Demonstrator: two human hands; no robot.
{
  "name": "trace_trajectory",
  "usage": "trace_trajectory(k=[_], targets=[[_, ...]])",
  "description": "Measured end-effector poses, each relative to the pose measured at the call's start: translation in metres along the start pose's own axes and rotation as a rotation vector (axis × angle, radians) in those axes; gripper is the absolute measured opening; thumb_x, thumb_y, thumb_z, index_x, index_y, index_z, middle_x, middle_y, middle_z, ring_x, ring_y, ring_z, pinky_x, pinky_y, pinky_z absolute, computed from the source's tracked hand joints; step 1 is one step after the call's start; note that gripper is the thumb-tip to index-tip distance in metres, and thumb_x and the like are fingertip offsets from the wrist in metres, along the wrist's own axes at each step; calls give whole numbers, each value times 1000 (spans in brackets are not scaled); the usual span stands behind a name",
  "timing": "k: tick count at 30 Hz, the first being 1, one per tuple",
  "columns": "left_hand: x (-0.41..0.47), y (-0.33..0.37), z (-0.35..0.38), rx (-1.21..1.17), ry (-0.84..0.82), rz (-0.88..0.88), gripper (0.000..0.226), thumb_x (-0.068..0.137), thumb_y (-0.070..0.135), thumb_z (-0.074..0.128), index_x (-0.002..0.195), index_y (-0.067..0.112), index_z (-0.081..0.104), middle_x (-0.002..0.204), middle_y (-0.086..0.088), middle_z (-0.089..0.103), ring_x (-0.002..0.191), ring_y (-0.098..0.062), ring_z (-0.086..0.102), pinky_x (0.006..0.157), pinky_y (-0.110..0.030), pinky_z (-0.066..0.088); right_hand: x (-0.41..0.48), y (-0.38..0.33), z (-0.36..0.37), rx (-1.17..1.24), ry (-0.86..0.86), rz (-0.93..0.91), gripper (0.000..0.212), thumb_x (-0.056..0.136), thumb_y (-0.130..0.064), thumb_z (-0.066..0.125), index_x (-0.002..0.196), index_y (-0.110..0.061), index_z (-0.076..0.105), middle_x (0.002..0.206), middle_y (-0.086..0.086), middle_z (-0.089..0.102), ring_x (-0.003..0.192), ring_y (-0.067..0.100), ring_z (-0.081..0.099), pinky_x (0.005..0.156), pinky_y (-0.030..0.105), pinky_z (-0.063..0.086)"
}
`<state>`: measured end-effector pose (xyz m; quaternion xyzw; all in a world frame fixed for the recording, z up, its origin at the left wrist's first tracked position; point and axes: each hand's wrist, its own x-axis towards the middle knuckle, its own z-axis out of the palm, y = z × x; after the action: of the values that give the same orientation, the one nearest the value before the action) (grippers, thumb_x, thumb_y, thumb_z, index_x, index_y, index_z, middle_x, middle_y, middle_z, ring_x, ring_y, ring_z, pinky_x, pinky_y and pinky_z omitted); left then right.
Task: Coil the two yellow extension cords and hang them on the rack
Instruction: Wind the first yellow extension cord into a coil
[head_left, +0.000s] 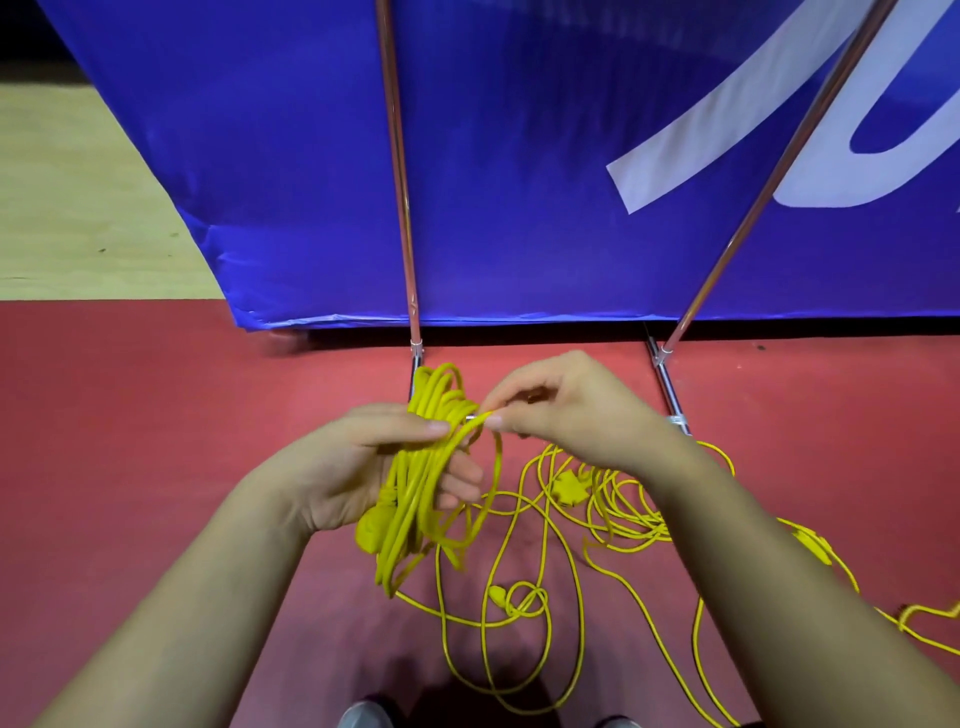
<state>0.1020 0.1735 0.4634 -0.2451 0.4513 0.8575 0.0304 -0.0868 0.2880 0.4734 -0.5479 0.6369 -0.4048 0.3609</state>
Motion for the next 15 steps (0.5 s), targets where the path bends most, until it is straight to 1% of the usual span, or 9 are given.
trace_trajectory(k=[2,3,4,5,8,10,12,14,15], targets=[[1,-2,3,72,21,28,19,66,12,77,80,1,72,73,-20,67,58,-29,68,55,-34,57,1,-8,12,-67,-38,-66,4,83,-5,72,84,-9,74,66,-3,67,61,-2,53,59,15,41],[1,-2,3,80,21,49,9,70,11,73,76,4,71,67,-14,63,52,-24,64,51,-31,54,2,-7,14,-71,-36,-73,2,83,-7,72,85,-9,73,68,2,67,61,0,54,58,17,42],[1,-2,2,64,6,76,9,70,12,75,75,6,70,63,-9,58,49,-21,59,50,-29,51,3,-5,11,-42,-32,-42,2,84,-9,71,85,-8,72,66,5,65,59,3,53,56,18,42],[1,-1,0,25,-17,105,16,69,16,80,77,7,70,62,-6,54,48,-18,55,50,-27,49,3,3,6,-9,-36,7,5,86,-11,71,86,-6,70,63,5,62,57,5,52,55,19,41],[0,1,-7,-78,-46,167,30,65,24,86,82,6,68,62,-4,50,48,-15,49,51,-25,45,-3,31,-10,-27,-129,143,11,89,-13,68,87,-3,66,70,5,64,67,15,58,67,30,46],[0,2,-10,-38,-30,143,32,63,25,87,81,7,68,65,-5,52,50,-17,50,52,-27,46,-6,44,-14,60,-99,198,5,89,-8,67,90,-5,64,72,6,66,69,20,61,72,33,48],[0,2,-10,27,-9,82,30,63,22,86,82,7,69,67,-8,56,53,-20,56,53,-28,50,-6,47,-15,171,-2,227,7,87,-4,67,91,-7,61,65,4,62,57,19,54,60,30,44],[0,2,-8,30,26,33,26,65,16,80,85,3,70,67,-12,59,53,-24,61,52,-29,53,-4,41,-17,170,79,190,5,85,-5,69,87,-6,65,60,3,59,49,13,44,49,21,35],[1,1,-8,25,40,23,27,65,17,78,85,2,70,67,-14,61,54,-26,63,51,-29,53,-2,35,-17,140,95,157,4,83,-4,71,85,-4,68,59,2,59,49,9,44,48,17,34]])
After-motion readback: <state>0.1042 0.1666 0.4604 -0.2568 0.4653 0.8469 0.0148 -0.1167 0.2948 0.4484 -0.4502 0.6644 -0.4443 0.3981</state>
